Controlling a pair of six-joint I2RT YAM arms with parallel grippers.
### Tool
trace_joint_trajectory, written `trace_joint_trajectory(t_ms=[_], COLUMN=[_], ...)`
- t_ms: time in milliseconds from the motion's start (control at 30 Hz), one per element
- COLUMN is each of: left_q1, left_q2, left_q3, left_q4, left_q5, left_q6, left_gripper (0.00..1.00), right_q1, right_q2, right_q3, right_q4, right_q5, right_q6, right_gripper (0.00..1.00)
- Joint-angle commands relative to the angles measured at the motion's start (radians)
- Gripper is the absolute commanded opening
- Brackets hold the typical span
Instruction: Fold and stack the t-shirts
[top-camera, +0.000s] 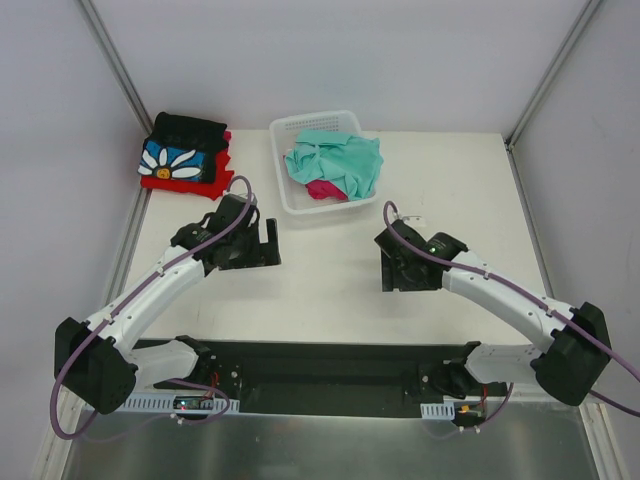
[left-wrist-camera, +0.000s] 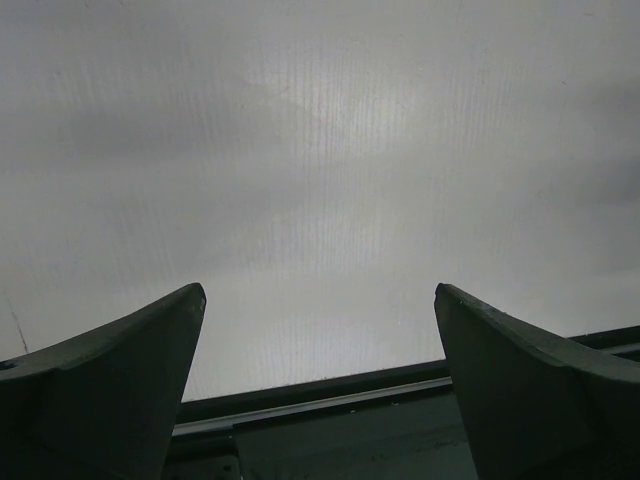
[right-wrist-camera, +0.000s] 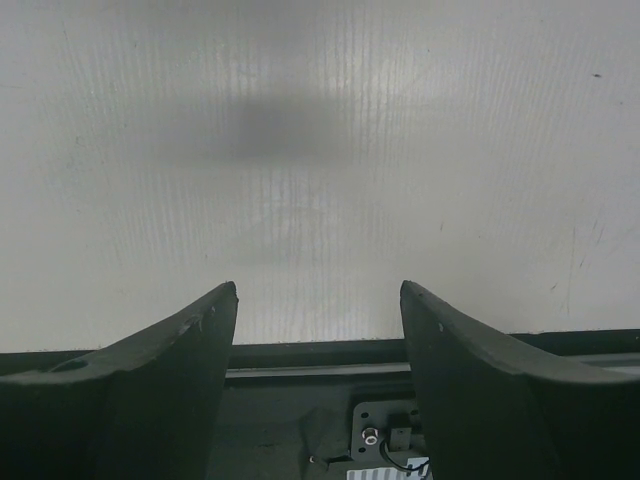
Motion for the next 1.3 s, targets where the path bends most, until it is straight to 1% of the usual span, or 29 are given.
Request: trace_joint_trajectory(t_ms=[0, 67, 100, 167, 200, 233, 300, 333, 400, 433, 467, 500, 533, 567, 600, 633, 667, 700, 767, 800, 867, 933, 1033, 1100, 1167, 1267], left_q1=[-0.01, -0.01, -0.01, -0.01, -0.01, -0.01, -0.01, -0.01, -0.01, -0.01, -0.009, -0.009, 0.005, 0.014, 0.036, 0.101, 0.15, 0.195, 0.299, 0.315, 0.323, 0.323, 0.323, 0.323, 0.323, 0.323], left_q2=[-0.016, -0.005, -0.002, 0.001, 0.001, -0.001, -0.007, -0.014, -0.028, -0.046, -0.056, -0.06, -0.071, -0.074, -0.079, -0.086, -0.091, -0.093, -0.083, -0.077, -0.054, -0.041, -0.033, -0.031, -0.033, -0.036], left_q3=[-0.008, -0.004, -0.002, -0.002, -0.004, -0.002, -0.002, -0.002, -0.001, -0.004, -0.001, 0.002, 0.015, 0.019, 0.025, 0.03, 0.027, 0.024, 0.027, 0.032, 0.05, 0.049, 0.036, 0.035, 0.038, 0.041], left_q4=[-0.02, -0.02, -0.019, -0.019, -0.019, -0.02, -0.02, -0.02, -0.035, -0.055, -0.069, -0.087, -0.116, -0.127, -0.141, -0.149, -0.15, -0.149, -0.152, -0.155, -0.161, -0.163, -0.163, -0.163, -0.163, -0.163], left_q5=[0.023, 0.022, 0.023, 0.022, 0.022, 0.022, 0.018, 0.017, -0.029, -0.053, -0.116, -0.148, -0.165, -0.181, -0.172, -0.147, -0.105, -0.039, 0.008, 0.021, 0.022, 0.063, 0.072, 0.075, 0.075, 0.086], left_q6=[-0.027, -0.031, -0.031, -0.032, -0.032, -0.031, -0.026, -0.018, -0.027, -0.029, -0.031, -0.034, -0.031, -0.028, -0.029, -0.026, -0.024, -0.015, 0.003, 0.026, 0.038, 0.039, 0.031, 0.029, 0.031, 0.029], left_gripper=[0.99, 0.99, 0.99, 0.99, 0.99, 0.99, 0.99, 0.99, 0.99, 0.99, 0.99, 0.99, 0.99, 0.99, 0.99, 0.99, 0.99, 0.99, 0.99, 0.99, 0.99, 0.99, 0.99, 0.99, 0.99, 0.99], right_q1=[-0.013, -0.033, -0.056, -0.076, -0.099, -0.11, -0.141, -0.152, -0.181, -0.19, -0.199, -0.211, -0.215, -0.218, -0.219, -0.219, -0.221, -0.221, -0.222, -0.222, -0.224, -0.224, -0.224, -0.222, -0.224, -0.23], right_q2=[0.034, 0.078, 0.135, 0.193, 0.222, 0.288, 0.357, 0.443, 0.531, 0.575, 0.671, 0.715, 0.755, 0.832, 0.862, 0.896, 0.934, 0.95, 0.964, 0.971, 0.977, 0.985, 0.974, 0.964, 0.957, 0.959], right_q3=[0.109, 0.18, 0.252, 0.321, 0.399, 0.436, 0.53, 0.635, 0.734, 0.846, 0.895, 0.948, 1.038, 1.08, 1.113, 1.142, 1.18, 1.188, 1.177, 1.156, 1.141, 1.107, 1.05, 1.024, 1.021, 1.058], right_q4=[-0.031, -0.051, -0.056, -0.057, -0.044, -0.033, -0.016, -0.018, -0.019, -0.03, -0.043, -0.062, -0.076, -0.086, -0.106, -0.116, -0.12, -0.12, -0.101, -0.081, -0.068, -0.051, -0.035, -0.013, -0.011, -0.019], right_q5=[0.049, 0.054, 0.046, 0.02, 0.003, -0.032, -0.073, -0.105, -0.17, -0.214, -0.25, -0.283, -0.343, -0.35, -0.395, -0.444, -0.46, -0.469, -0.494, -0.507, -0.524, -0.55, -0.573, -0.567, -0.548, -0.532], right_q6=[-0.085, -0.145, -0.167, -0.197, -0.234, -0.26, -0.315, -0.331, -0.357, -0.365, -0.369, -0.372, -0.372, -0.372, -0.374, -0.374, -0.374, -0.372, -0.36, -0.357, -0.352, -0.354, -0.362, -0.366, -0.38, -0.389], right_gripper=[0.7, 0.7, 0.7, 0.7, 0.7, 0.7, 0.69, 0.69, 0.68, 0.69, 0.68, 0.68, 0.68, 0.68, 0.68, 0.68, 0.68, 0.68, 0.68, 0.68, 0.68, 0.68, 0.68, 0.68, 0.68, 0.69])
